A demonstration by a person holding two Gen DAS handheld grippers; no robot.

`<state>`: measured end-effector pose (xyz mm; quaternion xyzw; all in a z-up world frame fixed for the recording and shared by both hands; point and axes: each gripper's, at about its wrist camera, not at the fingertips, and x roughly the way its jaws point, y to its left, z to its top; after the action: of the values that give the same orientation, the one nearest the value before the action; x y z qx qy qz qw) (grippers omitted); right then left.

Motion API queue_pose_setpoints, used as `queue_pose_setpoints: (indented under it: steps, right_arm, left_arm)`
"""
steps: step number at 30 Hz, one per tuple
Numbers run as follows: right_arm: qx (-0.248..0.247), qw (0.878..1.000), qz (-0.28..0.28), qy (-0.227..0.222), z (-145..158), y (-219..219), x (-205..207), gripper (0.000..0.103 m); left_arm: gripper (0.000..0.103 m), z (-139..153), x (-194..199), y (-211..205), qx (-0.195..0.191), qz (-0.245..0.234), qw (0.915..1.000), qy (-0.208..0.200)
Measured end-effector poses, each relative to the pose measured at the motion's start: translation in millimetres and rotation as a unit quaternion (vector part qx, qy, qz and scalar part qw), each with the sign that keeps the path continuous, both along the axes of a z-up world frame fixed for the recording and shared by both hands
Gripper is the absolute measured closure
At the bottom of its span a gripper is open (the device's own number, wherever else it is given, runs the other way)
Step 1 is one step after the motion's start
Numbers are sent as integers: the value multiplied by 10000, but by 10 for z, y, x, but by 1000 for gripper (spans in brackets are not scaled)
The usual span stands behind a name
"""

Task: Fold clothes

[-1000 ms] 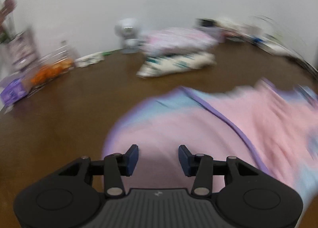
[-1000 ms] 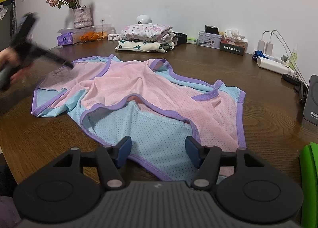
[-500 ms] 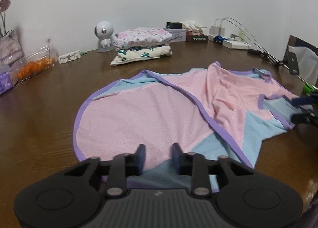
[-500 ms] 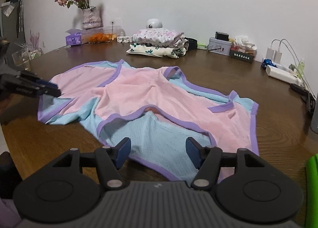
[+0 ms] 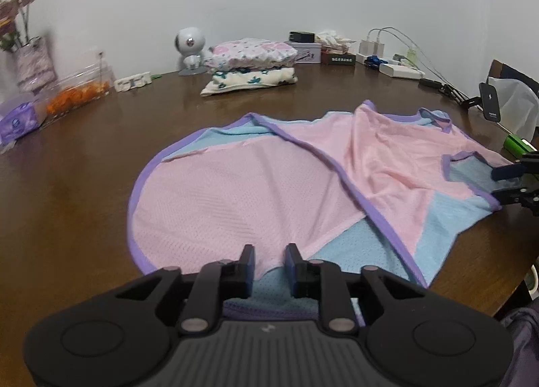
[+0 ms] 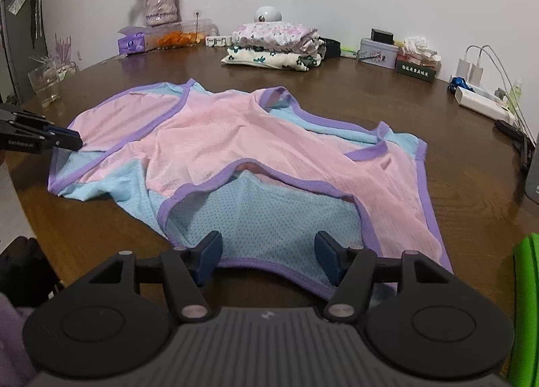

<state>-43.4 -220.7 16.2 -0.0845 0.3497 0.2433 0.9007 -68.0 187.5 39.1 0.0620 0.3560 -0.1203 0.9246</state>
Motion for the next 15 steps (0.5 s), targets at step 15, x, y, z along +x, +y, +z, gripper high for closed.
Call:
queue_pose_setpoints:
  steps: [15]
  right_arm:
    - [2144, 9682, -387, 1233, 456, 527, 1767, 39]
  left_arm:
    - [62, 417, 1887, -340, -1422, 382, 9844, 960]
